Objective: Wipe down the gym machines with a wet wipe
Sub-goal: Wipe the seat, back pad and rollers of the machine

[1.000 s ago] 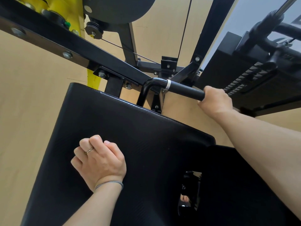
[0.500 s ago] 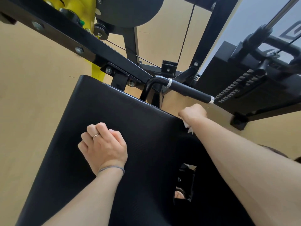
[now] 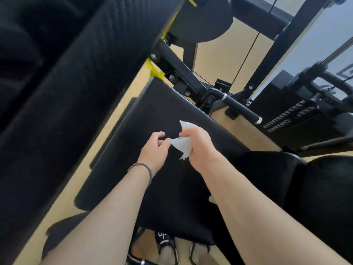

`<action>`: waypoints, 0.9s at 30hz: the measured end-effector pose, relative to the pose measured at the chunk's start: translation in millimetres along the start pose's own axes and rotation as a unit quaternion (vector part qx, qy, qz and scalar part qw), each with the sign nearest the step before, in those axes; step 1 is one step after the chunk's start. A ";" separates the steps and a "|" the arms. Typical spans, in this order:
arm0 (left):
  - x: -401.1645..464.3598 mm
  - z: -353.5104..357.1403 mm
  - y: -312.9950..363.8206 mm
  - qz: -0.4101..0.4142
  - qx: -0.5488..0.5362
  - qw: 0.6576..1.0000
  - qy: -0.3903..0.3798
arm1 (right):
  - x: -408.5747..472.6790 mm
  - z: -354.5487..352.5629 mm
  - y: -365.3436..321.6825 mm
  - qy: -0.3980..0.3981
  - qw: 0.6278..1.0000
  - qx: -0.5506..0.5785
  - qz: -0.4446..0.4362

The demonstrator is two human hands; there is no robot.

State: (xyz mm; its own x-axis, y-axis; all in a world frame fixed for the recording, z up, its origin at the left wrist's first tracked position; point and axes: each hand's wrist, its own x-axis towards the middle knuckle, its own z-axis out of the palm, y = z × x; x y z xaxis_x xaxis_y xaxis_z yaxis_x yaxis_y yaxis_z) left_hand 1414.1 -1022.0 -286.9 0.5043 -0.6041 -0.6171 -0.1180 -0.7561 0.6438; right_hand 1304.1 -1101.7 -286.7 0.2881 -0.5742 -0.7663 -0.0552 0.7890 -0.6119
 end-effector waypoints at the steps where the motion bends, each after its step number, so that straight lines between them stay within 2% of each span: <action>1: -13.4 -7.0 -1.9 -0.024 -0.040 0.999 -0.008 | -16.5 8.7 3.9 -0.010 1.000 0.006 0.021; 5: -65.4 -35.0 -17.7 -0.118 -0.209 0.970 -0.042 | -75.0 33.4 30.7 -0.055 0.998 0.009 0.040; 8: -104.2 -51.4 -33.9 -0.124 -0.252 0.959 -0.037 | -109.0 45.2 54.6 -0.080 0.995 0.031 0.057; 11: -137.5 -68.1 -48.4 -0.108 -0.241 0.965 -0.011 | -140.7 56.2 76.0 -0.091 0.995 0.016 0.041; 17: -186.0 -95.0 -88.8 -0.098 -0.222 0.970 -0.024 | -190.7 77.3 118.9 -0.059 0.997 -0.025 0.041; 23: -221.5 -125.2 -138.8 -0.114 -0.225 0.967 -0.037 | -226.3 99.3 167.7 -0.045 0.998 0.009 0.032; 27: -228.4 -145.5 -166.3 -0.093 -0.184 0.978 0.011 | -232.9 105.6 188.1 -0.059 0.997 0.040 0.031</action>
State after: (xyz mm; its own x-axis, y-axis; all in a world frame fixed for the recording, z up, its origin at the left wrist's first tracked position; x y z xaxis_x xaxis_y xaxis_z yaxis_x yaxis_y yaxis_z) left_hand 1443.0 -721.6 -187.2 0.5068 -0.4556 -0.7318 0.2918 -0.7082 0.6429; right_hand 1327.6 -796.5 -202.6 0.3972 -0.4979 -0.7709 -0.0017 0.8396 -0.5432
